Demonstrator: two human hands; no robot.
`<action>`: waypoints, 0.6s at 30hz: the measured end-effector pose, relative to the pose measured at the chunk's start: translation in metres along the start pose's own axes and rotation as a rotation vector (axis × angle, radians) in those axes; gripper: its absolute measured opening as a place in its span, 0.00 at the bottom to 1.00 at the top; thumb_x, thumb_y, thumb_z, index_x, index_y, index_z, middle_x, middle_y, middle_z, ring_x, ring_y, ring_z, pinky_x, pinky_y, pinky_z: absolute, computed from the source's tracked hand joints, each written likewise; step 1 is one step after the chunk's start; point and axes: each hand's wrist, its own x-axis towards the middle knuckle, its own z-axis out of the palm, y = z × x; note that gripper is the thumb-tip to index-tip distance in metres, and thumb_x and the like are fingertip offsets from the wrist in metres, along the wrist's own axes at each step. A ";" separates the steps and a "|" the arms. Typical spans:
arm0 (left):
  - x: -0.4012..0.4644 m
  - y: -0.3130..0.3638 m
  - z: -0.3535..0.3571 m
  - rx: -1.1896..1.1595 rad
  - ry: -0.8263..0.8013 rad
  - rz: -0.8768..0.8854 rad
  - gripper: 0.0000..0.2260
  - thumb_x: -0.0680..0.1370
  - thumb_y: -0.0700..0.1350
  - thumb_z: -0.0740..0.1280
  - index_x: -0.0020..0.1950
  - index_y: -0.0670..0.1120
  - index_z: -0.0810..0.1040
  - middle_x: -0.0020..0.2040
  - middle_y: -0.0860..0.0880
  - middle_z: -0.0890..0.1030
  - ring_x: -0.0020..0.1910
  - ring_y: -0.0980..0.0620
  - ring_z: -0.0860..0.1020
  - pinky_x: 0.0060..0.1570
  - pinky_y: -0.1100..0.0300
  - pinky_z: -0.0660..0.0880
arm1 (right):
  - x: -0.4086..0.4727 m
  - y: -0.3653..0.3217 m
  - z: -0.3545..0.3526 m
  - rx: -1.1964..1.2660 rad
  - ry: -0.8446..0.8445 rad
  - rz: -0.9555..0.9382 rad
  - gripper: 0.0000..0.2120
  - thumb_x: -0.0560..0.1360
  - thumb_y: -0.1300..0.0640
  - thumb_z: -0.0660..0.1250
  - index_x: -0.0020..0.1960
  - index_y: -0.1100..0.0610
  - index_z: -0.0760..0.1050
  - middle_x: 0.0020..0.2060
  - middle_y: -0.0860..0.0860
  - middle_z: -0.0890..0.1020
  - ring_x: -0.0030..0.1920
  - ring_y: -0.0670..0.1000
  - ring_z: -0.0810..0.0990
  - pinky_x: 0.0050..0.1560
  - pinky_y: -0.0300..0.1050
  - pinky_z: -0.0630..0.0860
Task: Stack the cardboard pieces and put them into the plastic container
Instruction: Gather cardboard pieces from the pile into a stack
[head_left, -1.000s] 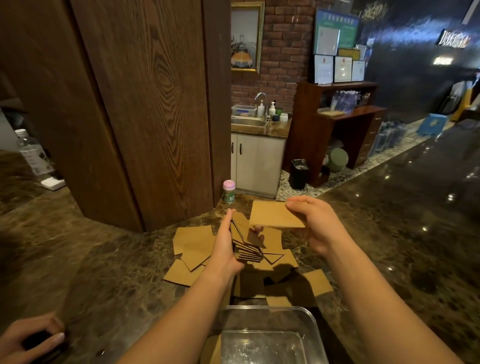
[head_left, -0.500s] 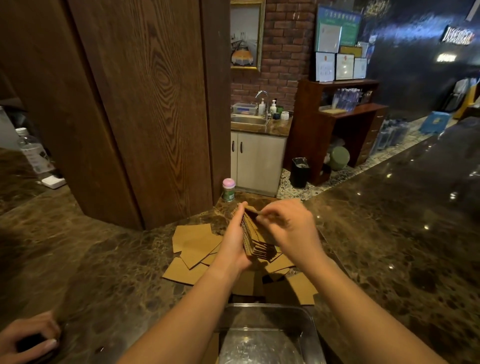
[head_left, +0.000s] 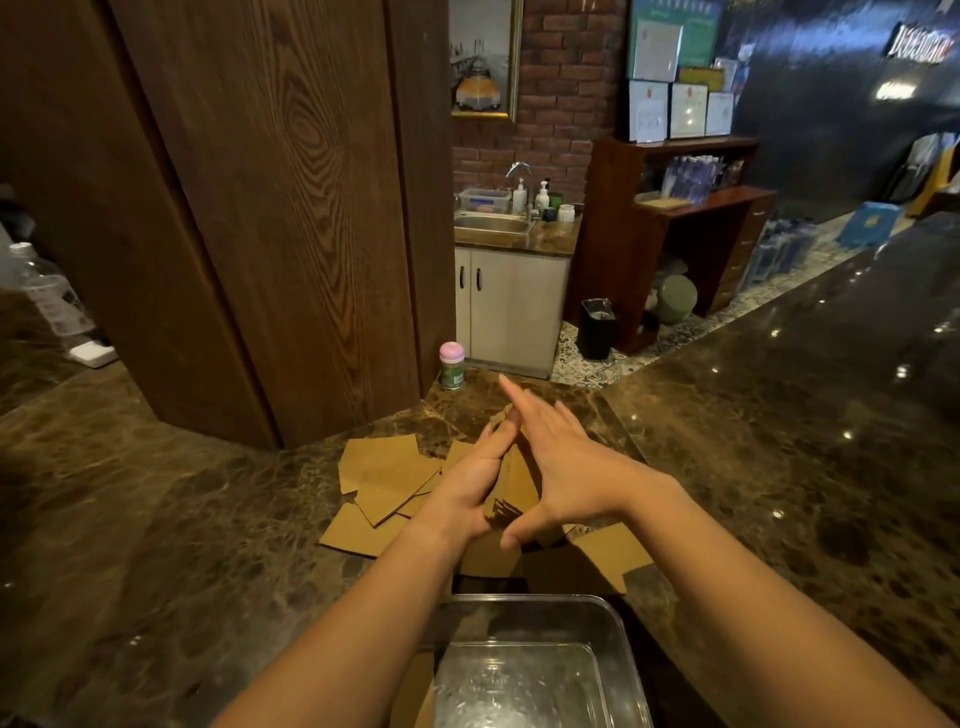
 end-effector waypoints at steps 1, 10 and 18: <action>0.000 0.000 0.001 0.018 -0.004 -0.022 0.40 0.65 0.54 0.81 0.73 0.46 0.72 0.66 0.37 0.78 0.65 0.38 0.78 0.59 0.42 0.77 | 0.003 0.001 -0.001 0.021 -0.017 -0.008 0.69 0.58 0.33 0.80 0.73 0.30 0.25 0.81 0.49 0.49 0.78 0.45 0.43 0.77 0.52 0.45; 0.004 0.018 -0.002 -0.031 -0.007 -0.008 0.14 0.72 0.50 0.73 0.53 0.43 0.86 0.46 0.40 0.85 0.48 0.41 0.85 0.45 0.49 0.82 | 0.025 0.013 -0.001 0.129 0.025 -0.075 0.66 0.59 0.40 0.81 0.73 0.26 0.31 0.73 0.45 0.61 0.68 0.41 0.58 0.65 0.44 0.62; 0.009 0.048 -0.050 -0.130 0.262 0.173 0.13 0.77 0.44 0.68 0.61 0.49 0.77 0.45 0.37 0.85 0.42 0.39 0.85 0.42 0.41 0.83 | 0.042 0.047 0.035 0.336 0.185 0.354 0.34 0.71 0.27 0.63 0.68 0.48 0.69 0.62 0.52 0.79 0.56 0.48 0.79 0.49 0.44 0.76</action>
